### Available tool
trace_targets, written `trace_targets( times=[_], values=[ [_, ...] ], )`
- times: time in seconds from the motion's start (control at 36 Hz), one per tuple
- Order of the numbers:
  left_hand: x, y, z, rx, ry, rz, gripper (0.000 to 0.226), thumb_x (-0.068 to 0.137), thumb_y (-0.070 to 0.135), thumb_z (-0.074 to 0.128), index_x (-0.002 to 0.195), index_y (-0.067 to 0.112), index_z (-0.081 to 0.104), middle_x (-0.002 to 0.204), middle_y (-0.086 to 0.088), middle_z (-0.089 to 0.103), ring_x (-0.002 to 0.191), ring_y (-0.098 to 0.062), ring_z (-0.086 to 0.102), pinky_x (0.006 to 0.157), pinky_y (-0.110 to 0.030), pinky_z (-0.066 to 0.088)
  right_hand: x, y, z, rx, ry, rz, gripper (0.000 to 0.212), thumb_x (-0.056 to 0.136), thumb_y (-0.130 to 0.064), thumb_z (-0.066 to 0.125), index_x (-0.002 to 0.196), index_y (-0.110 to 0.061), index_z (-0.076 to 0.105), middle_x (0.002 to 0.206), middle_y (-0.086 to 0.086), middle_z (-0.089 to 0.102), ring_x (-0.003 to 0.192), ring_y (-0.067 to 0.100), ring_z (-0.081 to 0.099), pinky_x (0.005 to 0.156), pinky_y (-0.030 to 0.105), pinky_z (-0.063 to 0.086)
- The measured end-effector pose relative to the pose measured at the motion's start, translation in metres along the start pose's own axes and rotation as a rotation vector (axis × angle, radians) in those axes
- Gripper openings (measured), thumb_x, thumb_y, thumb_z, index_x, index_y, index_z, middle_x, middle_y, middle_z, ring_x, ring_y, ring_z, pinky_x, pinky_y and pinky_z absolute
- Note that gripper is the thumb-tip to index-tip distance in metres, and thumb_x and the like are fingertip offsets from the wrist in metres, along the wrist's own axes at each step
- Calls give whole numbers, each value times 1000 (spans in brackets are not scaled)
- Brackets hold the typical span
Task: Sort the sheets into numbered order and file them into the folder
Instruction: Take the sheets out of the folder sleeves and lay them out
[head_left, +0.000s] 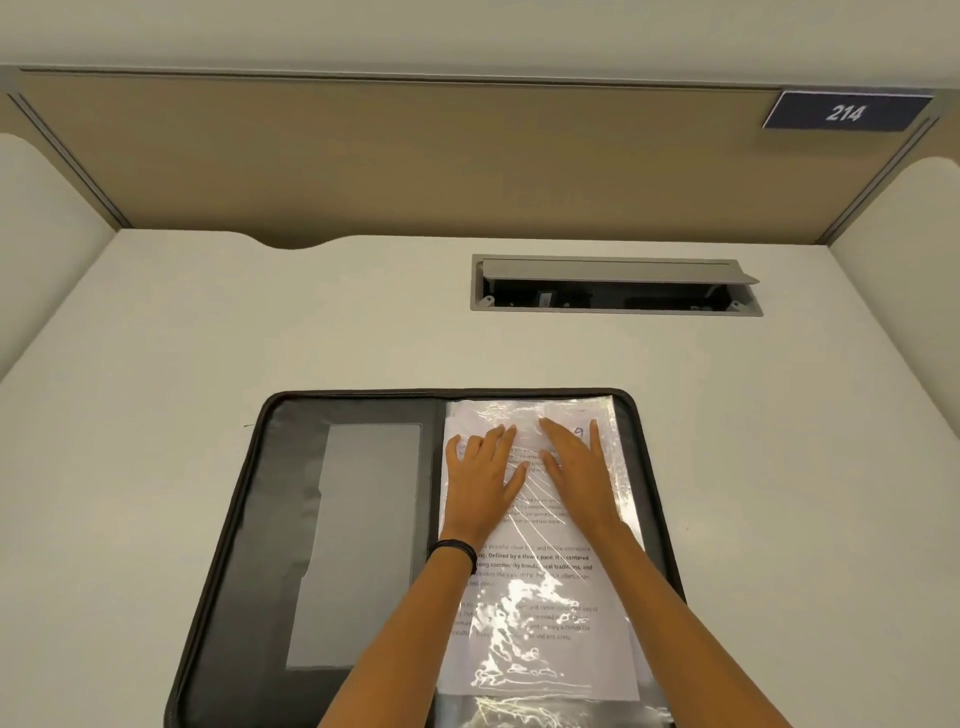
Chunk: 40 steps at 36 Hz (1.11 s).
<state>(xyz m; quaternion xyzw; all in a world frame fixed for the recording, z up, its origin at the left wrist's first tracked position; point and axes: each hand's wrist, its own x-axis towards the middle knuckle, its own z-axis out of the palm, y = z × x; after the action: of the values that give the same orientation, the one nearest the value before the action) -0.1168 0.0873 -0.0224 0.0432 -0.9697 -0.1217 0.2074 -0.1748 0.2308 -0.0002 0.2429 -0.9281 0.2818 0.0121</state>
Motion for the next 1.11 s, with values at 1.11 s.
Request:
trace_targets(
  times=[1.11],
  values=[
    [13, -9, -3, -55, -100, 150, 43, 94, 50, 42, 117, 17, 58, 113, 1, 59, 113, -18, 53, 114, -54, 15, 91, -22, -46, 4, -422, 40, 27, 96, -6, 43, 111, -4, 66, 115, 10, 65, 104, 23, 59, 91, 33, 47]
  ],
)
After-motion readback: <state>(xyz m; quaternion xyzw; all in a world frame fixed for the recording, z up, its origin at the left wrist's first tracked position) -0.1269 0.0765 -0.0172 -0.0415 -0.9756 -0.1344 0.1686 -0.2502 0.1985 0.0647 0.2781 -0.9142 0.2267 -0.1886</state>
